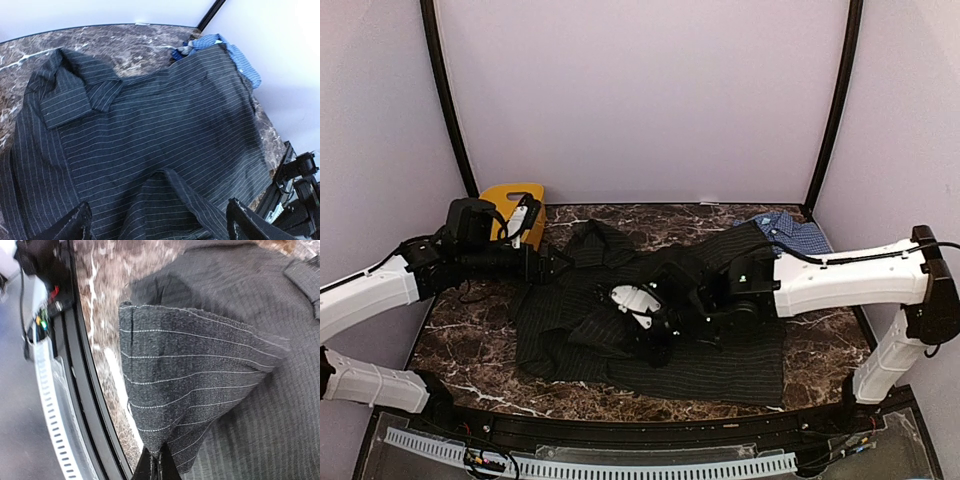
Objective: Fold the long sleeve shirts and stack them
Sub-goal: Pick up the sleeve from the corner of the board, then pass from the right arm to the left
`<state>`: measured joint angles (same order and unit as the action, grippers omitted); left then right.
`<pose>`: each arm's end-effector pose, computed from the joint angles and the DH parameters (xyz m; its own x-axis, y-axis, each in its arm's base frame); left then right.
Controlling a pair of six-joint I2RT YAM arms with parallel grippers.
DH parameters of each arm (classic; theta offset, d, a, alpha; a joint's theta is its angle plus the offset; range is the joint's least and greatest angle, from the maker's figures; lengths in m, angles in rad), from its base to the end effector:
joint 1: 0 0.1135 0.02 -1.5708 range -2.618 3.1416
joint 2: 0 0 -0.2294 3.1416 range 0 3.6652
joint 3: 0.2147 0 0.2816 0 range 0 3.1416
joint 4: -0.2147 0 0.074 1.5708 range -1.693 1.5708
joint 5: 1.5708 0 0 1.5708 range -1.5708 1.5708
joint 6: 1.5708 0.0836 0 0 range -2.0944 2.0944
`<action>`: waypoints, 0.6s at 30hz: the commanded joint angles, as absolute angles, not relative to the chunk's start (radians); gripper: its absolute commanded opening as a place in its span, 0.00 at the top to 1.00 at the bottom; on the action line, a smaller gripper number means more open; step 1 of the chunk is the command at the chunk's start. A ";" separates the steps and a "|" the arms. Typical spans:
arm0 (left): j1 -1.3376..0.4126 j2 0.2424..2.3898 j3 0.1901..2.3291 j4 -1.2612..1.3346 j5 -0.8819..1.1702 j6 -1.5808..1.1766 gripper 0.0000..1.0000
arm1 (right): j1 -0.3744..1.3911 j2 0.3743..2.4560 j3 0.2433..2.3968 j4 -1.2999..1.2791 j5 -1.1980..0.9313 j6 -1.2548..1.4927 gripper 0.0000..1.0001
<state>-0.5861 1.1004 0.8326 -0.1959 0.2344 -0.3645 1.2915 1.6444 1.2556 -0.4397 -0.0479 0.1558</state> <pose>0.2693 -0.2021 0.2336 -0.6016 -0.0168 -0.7986 0.5315 0.7379 -0.4159 0.1121 0.4055 0.1774 -0.3511 -0.6619 -0.6623 -0.9258 0.3512 0.1397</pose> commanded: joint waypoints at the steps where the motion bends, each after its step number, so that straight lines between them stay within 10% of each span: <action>1: -0.580 1.022 0.802 -0.093 0.353 -0.338 0.06 | 1.205 1.586 1.244 -0.379 -0.265 0.147 1.00; 18: -0.580 0.954 0.734 -0.002 0.407 -0.343 0.06 | 0.951 1.620 1.362 -0.171 -0.482 0.572 1.00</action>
<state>-0.5861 0.9829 0.7467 -0.0402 0.4179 -0.3443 0.9493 1.5883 1.3342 -0.3084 -0.4454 0.4076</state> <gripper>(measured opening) 0.939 0.006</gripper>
